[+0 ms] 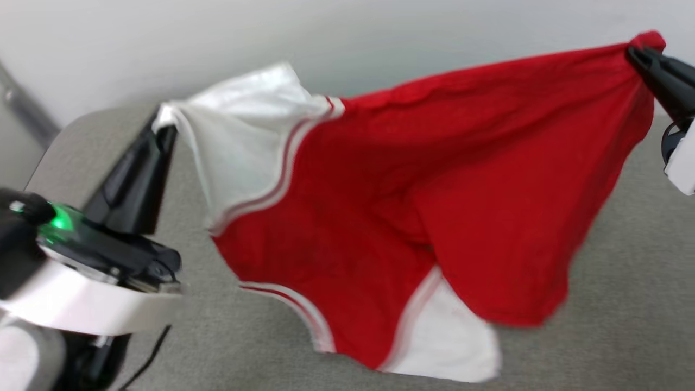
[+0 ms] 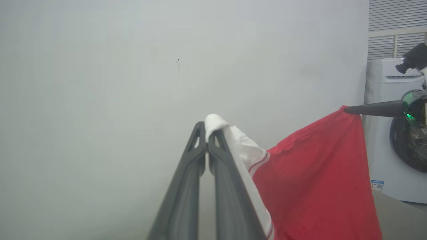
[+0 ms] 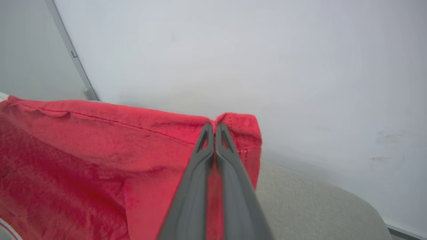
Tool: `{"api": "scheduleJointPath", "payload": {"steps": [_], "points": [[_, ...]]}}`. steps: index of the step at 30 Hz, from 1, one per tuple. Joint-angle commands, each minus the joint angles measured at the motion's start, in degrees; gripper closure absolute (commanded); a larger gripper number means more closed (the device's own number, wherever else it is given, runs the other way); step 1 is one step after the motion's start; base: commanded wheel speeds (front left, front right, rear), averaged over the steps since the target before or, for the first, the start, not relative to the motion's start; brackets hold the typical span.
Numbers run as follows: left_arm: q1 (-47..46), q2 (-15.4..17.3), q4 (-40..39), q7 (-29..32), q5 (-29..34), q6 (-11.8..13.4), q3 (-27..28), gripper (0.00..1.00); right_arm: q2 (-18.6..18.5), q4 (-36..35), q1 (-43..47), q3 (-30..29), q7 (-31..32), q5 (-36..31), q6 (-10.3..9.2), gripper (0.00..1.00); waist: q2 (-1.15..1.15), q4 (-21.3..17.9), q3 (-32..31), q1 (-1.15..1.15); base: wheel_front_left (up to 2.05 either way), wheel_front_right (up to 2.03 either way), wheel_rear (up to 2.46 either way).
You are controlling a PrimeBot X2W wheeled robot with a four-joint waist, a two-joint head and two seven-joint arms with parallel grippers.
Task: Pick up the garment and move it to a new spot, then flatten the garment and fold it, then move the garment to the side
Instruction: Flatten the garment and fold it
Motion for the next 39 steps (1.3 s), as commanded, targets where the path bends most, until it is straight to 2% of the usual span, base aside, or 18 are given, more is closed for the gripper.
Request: {"api": "scheduleJointPath", "payload": {"steps": [1,12,14,22,26,30,32,33,39], "points": [[-2.66,0.62,-1.97,0.08,-0.03,0.58,1.85,1.00,1.00,-3.01,-0.32,-0.95,0.31,0.40,-0.02,1.00,0.00,-3.29,-2.52,0.01,0.00,0.00,0.00],[-15.53,3.36,-4.51,2.96,-0.22,2.22,8.88,1.00,3.80,-12.53,-3.83,-3.35,2.08,0.09,-0.02,1.00,0.00,-7.49,-2.41,0.01,0.00,0.00,0.00],[-19.87,4.24,-3.25,3.89,0.33,2.96,10.68,1.00,2.62,-14.26,-5.52,-2.76,1.14,-1.48,-0.02,1.00,0.00,-8.27,-1.41,0.01,0.00,0.00,0.00],[-30.26,5.68,0.47,6.37,0.36,2.35,11.78,1.00,3.33,-14.41,-9.84,-3.16,-3.20,-3.94,-0.02,1.00,0.00,-9.61,3.05,0.01,0.00,0.00,0.00],[-37.15,6.55,3.49,7.63,1.30,1.02,10.99,1.00,3.51,-13.03,-13.49,-3.76,-5.04,-5.68,-0.03,1.00,0.00,-10.04,6.76,0.01,0.00,0.00,0.00],[-44.69,7.16,7.29,9.10,2.50,-1.47,8.80,1.00,4.90,-11.23,-18.71,-4.25,-5.88,-7.13,-0.03,1.00,0.00,-10.52,11.43,0.01,0.00,0.00,0.00],[-48.82,6.19,10.03,10.07,1.80,-2.68,7.62,1.00,5.32,-9.53,-21.40,-4.49,-6.32,-8.00,-0.03,1.00,0.00,-10.49,13.94,0.01,0.00,0.00,0.00],[-55.82,5.82,14.66,10.86,2.58,-4.81,6.16,1.00,4.39,-6.75,-25.90,-3.70,-7.47,-9.48,-0.03,1.00,0.00,-10.31,18.03,0.01,0.00,0.00,0.00],[-70.63,2.95,25.99,10.44,4.96,-8.97,3.07,1.00,3.96,2.69,-36.64,-2.55,-12.91,-11.80,-0.03,1.00,0.00,-10.02,25.87,0.01,0.00,0.00,0.00]]}}
